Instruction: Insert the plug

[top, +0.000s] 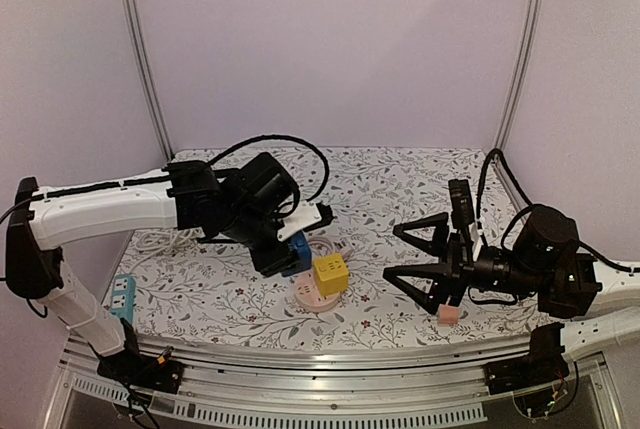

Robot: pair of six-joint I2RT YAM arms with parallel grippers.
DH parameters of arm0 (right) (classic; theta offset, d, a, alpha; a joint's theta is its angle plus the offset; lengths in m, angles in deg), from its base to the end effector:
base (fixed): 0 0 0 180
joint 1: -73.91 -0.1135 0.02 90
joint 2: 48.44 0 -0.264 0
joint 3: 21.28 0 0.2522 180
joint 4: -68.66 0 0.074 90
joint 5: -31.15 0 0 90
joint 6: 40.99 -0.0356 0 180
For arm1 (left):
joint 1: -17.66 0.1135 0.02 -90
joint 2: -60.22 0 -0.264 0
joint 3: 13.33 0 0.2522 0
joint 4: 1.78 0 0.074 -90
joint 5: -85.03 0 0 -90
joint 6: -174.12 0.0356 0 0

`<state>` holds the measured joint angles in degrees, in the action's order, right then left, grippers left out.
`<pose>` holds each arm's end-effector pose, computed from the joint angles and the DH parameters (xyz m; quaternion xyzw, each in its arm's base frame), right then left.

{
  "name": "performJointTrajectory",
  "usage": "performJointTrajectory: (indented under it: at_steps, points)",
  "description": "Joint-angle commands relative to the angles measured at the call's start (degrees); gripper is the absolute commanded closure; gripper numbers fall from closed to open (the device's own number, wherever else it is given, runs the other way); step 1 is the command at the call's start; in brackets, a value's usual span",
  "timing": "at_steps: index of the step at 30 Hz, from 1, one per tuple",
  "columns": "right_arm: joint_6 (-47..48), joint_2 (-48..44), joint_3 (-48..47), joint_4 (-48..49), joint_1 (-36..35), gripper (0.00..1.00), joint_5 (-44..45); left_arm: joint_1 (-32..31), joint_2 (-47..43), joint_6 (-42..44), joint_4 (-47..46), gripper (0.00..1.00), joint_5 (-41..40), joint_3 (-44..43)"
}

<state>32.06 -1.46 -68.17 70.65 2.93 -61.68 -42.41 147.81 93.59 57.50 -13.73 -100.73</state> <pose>0.0640 0.1911 0.3098 -0.3315 0.6112 0.5112 0.5052 0.1626 -0.2716 0.2824 0.5320 0.8016 -0.0456 0.2688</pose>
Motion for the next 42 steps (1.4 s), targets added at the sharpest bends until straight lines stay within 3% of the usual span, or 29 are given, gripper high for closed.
performJointTrajectory:
  at_steps: [1,6,18,42]
  points:
    - [-1.49,-0.21,0.41,-0.01,-0.38,0.01,0.84,2.45,2.75,5.49,2.47,1.00,5.03,-3.08]
    - [-1.25,-0.83,0.60,-0.52,-0.33,0.01,1.76,4.58,5.85,7.66,1.18,1.00,12.24,-3.27]
    - [-0.41,-0.39,0.54,-0.99,-0.34,0.01,5.26,5.41,5.70,7.67,-2.56,1.00,16.30,1.93]
    - [0.30,1.47,0.17,-0.72,-0.32,0.01,5.22,5.53,9.68,6.94,-6.56,1.00,14.91,3.36]
